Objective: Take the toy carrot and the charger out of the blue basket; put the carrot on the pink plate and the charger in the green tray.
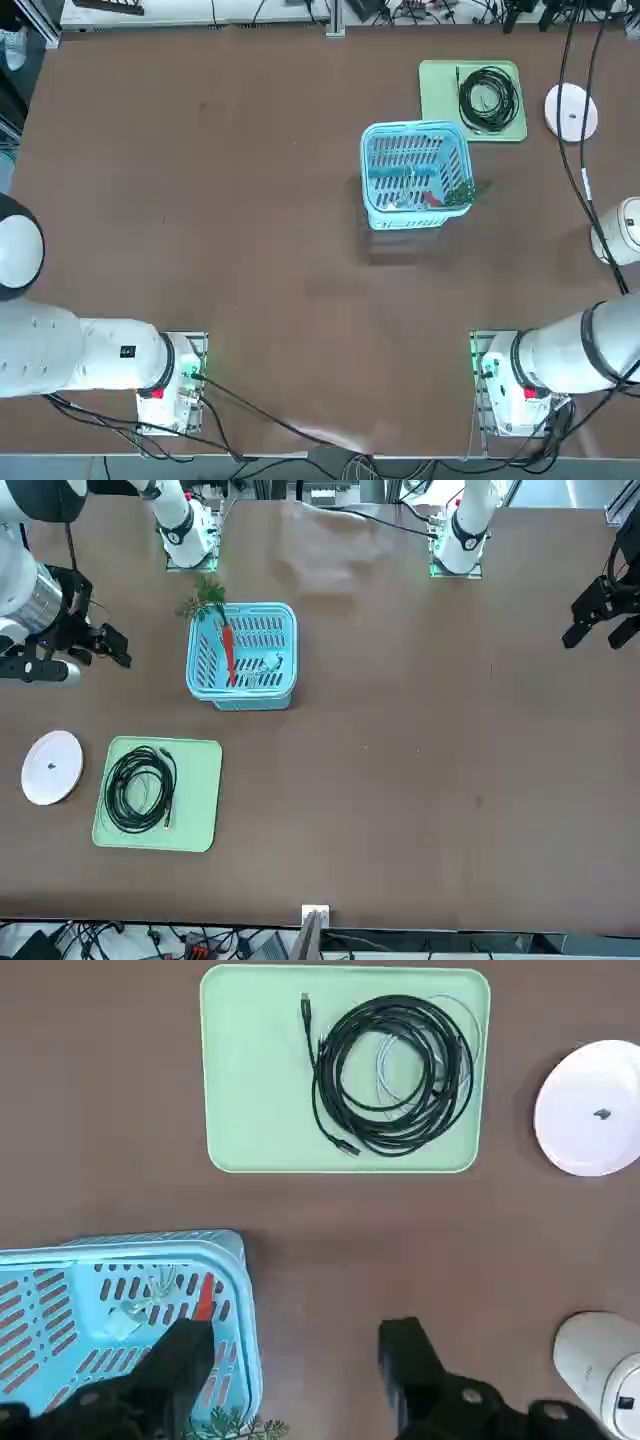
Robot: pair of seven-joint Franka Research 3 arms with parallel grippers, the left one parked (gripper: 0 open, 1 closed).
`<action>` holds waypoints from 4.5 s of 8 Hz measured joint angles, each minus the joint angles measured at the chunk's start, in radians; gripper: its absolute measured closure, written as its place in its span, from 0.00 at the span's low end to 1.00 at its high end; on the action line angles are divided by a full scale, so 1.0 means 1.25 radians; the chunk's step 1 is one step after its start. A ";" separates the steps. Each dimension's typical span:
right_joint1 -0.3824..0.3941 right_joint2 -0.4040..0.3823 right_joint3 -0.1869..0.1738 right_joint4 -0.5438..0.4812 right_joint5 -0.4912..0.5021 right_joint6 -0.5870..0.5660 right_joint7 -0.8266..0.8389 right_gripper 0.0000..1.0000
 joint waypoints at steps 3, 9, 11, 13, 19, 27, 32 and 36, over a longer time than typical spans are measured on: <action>0.000 0.000 0.000 0.000 0.000 0.000 0.000 0.00; 0.013 0.000 0.009 -0.027 0.009 -0.009 0.002 0.00; 0.043 -0.015 0.011 -0.091 0.027 0.018 0.038 0.00; 0.072 -0.066 0.013 -0.221 0.038 0.108 0.070 0.00; 0.168 -0.132 0.014 -0.458 0.041 0.315 0.188 0.00; 0.261 -0.098 0.016 -0.584 0.041 0.468 0.288 0.00; 0.274 -0.090 0.016 -0.698 0.041 0.571 0.293 0.00; 0.297 -0.091 0.016 -0.754 0.041 0.613 0.325 0.00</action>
